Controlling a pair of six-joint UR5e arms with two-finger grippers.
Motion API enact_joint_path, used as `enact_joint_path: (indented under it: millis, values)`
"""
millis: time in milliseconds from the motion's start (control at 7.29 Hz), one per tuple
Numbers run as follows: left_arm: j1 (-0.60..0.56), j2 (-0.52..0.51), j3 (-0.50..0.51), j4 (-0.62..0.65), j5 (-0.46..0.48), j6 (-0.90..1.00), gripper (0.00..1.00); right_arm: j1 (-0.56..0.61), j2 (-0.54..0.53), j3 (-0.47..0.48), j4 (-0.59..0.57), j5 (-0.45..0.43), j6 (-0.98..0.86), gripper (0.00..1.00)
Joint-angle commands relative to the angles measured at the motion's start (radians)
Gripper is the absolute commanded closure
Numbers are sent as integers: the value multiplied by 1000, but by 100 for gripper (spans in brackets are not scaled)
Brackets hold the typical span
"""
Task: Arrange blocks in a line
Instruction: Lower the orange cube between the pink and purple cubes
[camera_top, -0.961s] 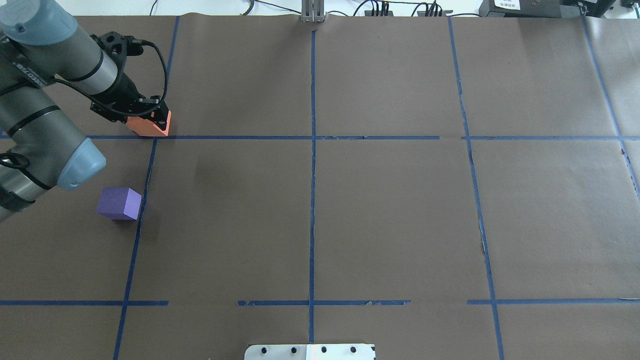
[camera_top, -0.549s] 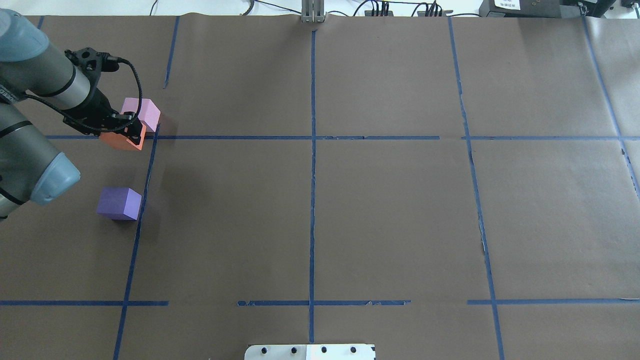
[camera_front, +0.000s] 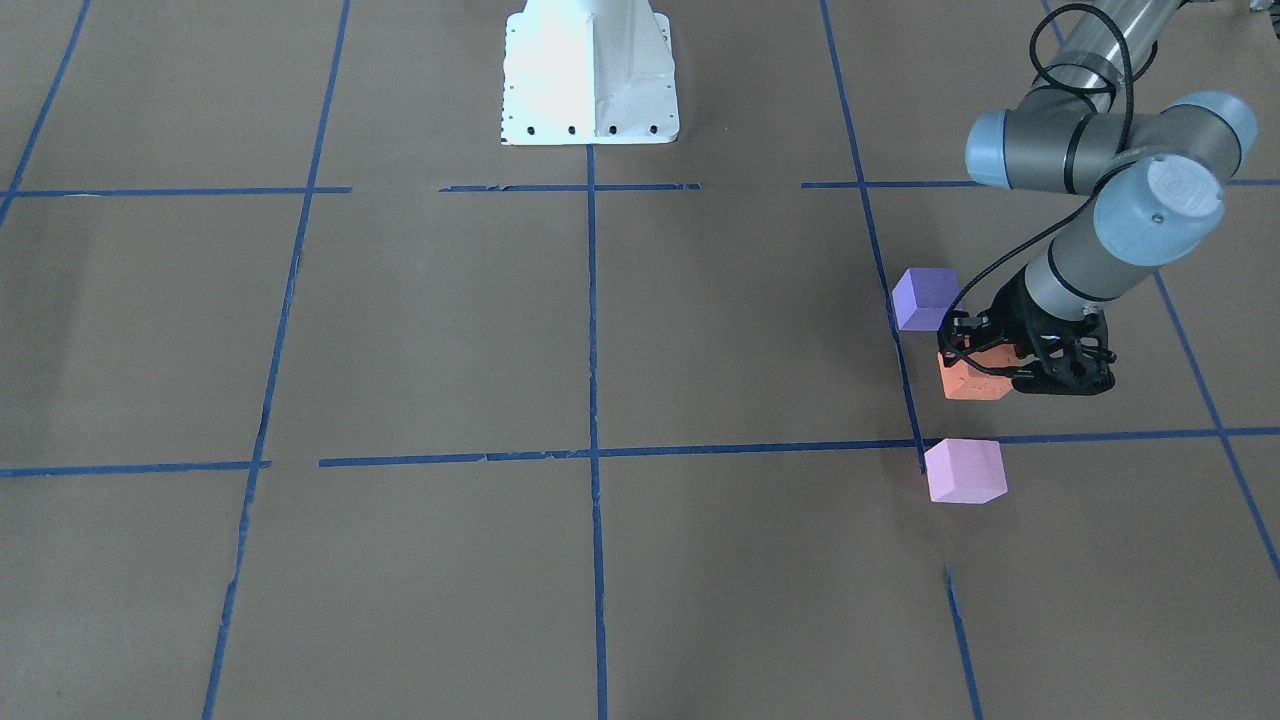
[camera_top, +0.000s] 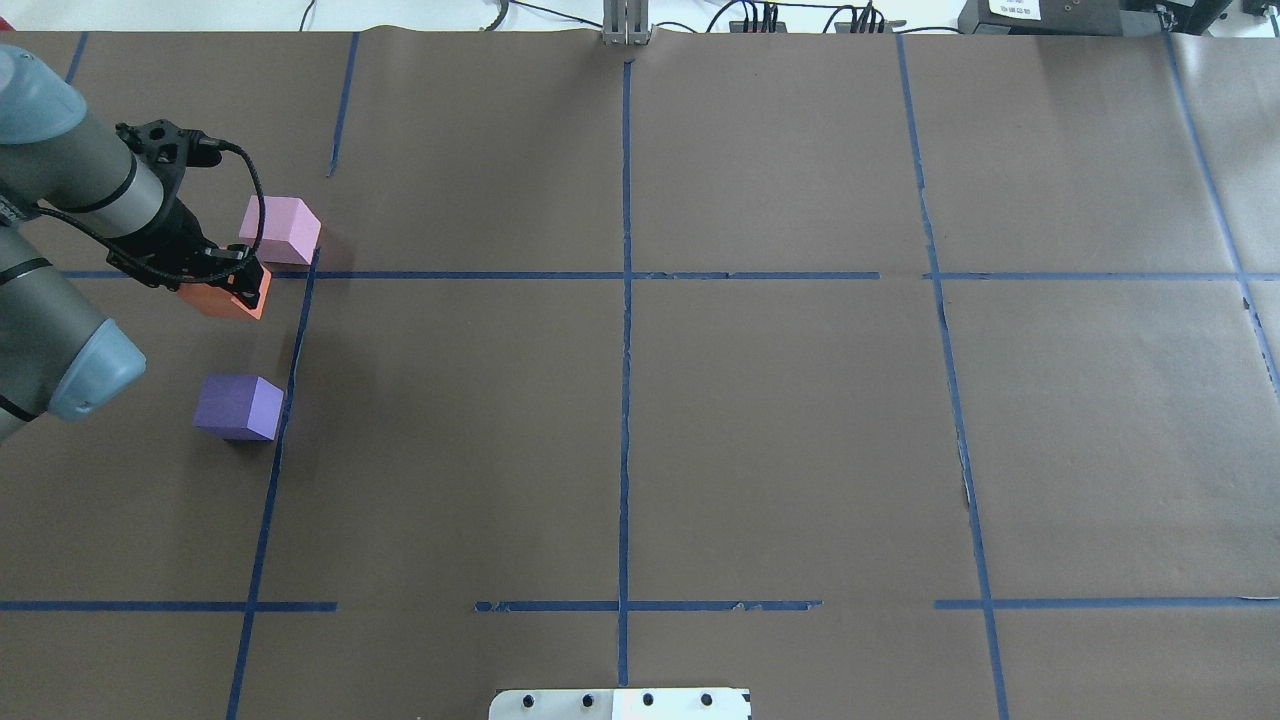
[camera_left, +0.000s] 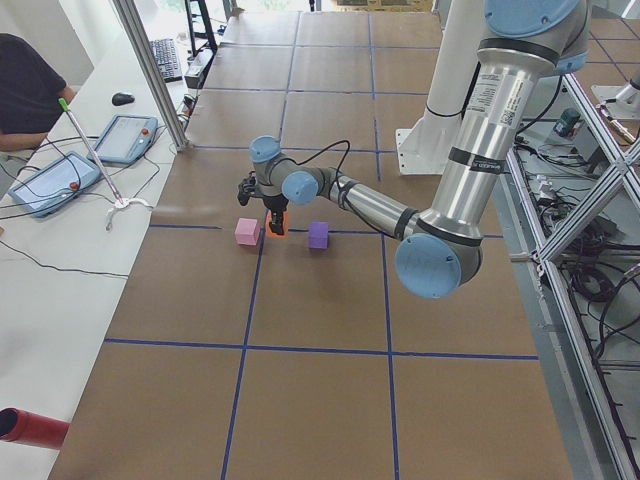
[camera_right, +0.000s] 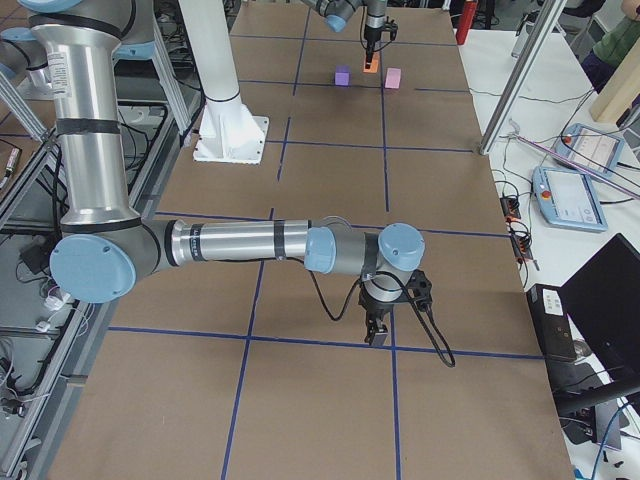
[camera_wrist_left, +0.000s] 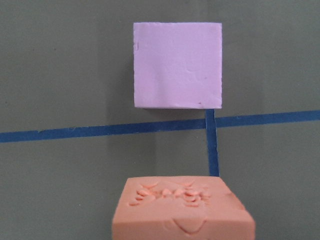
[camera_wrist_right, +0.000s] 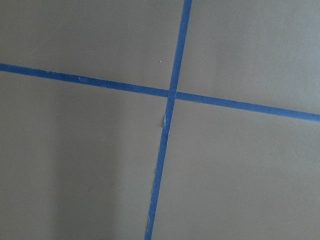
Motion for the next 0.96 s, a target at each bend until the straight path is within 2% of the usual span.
enact_joint_path:
  millis: [0,275,824]
  values:
    - [7,-17,62,-19,-3,-5,57,0,0,0,0,0,0,0]
    - [8,-42,114,-44,-21,-8,56,0,0,0,0,0,0,0]
    - [21,-47,130,-65,-23,-14,55,0,0,0,0,0,0,0]
